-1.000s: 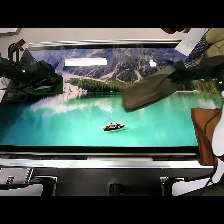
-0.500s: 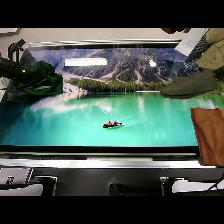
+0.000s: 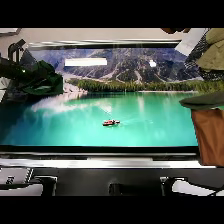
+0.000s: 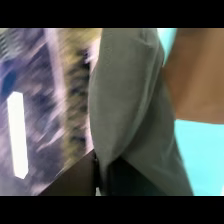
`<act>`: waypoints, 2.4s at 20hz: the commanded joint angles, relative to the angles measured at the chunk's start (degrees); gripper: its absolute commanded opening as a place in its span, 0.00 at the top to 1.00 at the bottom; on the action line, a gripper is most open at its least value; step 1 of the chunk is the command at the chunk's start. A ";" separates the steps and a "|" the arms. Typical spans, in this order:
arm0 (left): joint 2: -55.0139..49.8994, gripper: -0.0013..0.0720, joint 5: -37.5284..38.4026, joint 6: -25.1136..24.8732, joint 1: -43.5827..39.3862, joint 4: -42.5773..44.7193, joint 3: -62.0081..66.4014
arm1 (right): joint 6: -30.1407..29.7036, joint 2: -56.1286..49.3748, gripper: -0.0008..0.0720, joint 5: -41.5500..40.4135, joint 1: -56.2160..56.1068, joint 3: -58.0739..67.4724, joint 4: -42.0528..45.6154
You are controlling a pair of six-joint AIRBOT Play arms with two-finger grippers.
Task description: Fold the clothes and pants, and hang the long-sleeved shirts on hangers.
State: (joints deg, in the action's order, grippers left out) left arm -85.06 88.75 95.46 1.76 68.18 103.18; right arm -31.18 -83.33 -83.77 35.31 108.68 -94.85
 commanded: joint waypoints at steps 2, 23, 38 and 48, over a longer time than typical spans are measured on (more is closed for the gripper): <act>-0.04 0.96 0.87 -0.02 -0.02 0.00 0.00 | 1.16 1.36 0.95 -10.01 0.13 -0.02 13.86; -0.04 0.96 2.32 -0.02 -0.04 0.00 0.00 | -13.25 1.42 0.95 -18.14 0.13 -31.15 32.59; -0.07 0.96 2.29 0.09 -0.02 0.02 0.00 | -20.83 5.55 0.47 -1.38 -1.20 -31.26 23.54; 5.66 0.96 -1.77 -5.64 0.42 7.08 -5.55 | -42.01 8.52 0.81 12.72 -42.47 -27.82 5.49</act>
State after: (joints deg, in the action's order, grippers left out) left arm -82.00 89.58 92.18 2.09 73.25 100.62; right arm -70.22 -75.07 -72.64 5.19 80.53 -86.59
